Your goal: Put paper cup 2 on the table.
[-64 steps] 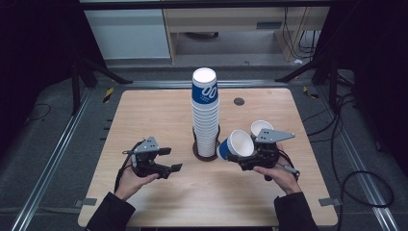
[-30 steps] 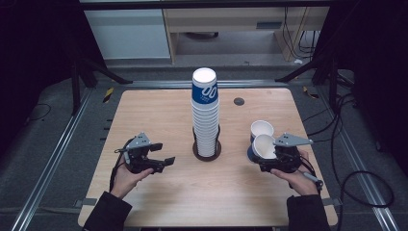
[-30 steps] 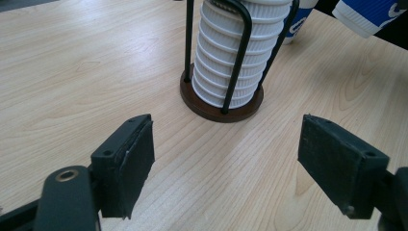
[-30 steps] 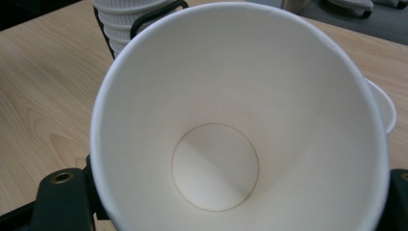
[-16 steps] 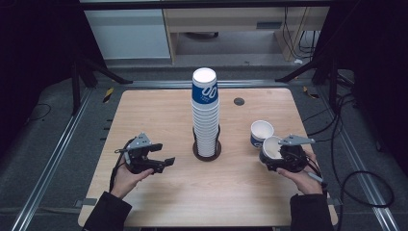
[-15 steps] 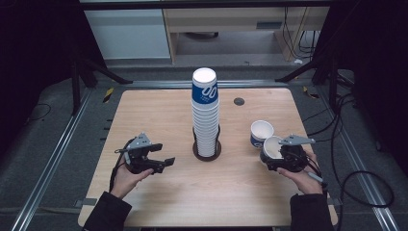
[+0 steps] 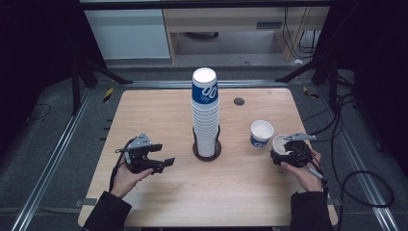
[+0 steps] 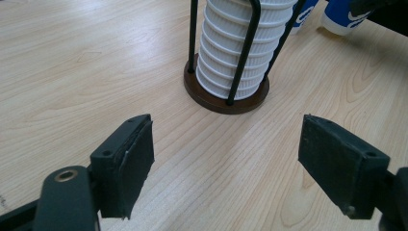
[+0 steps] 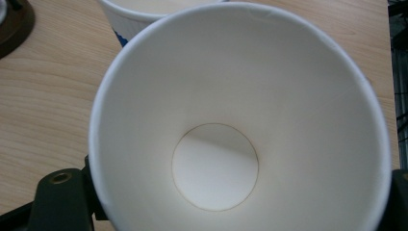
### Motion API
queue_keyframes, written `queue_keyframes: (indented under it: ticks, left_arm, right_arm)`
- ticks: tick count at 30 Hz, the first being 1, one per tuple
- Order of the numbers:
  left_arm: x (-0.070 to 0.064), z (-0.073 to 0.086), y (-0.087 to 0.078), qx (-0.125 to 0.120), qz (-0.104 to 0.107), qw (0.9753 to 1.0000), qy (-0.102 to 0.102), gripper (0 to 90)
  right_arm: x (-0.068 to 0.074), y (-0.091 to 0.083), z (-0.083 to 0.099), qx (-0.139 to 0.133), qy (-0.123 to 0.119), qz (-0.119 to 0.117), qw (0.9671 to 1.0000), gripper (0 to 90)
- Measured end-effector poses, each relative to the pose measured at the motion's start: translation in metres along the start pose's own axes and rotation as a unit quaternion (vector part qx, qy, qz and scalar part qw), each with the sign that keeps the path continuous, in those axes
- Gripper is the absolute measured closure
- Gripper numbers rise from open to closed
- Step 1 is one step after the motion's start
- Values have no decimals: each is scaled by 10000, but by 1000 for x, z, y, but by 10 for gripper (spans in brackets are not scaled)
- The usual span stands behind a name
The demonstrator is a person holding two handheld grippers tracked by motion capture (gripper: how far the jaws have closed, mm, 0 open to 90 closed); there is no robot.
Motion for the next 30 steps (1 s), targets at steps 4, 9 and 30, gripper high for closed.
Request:
queue_keyframes:
  ticks: [4, 9, 30]
  left_arm:
    - [0, 1, 1, 22, 8, 10000, -31, 196]
    - [0, 3, 2, 62, 41, 10000, -29, 195]
    - [2, 2, 0, 50, 33, 10000, -36, 184]
  right_arm:
    - [-1, 5, 1, 75, 65, 19, 9999, 199]
    - [-4, 8, 2, 103, 116, 109, 9998, 196]
    - [-5, 10, 11, -45, 65, 51, 10000, 55]
Point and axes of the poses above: each handheld gripper's, and its own axes: y roughly forward along the jaws, z roughly out of its underside, x roughly to its left, the point moved 5 cm from there along y, roughly forward along the jaws, and after that the axes turned 6 degrees about -x, right-handed, at the moved point
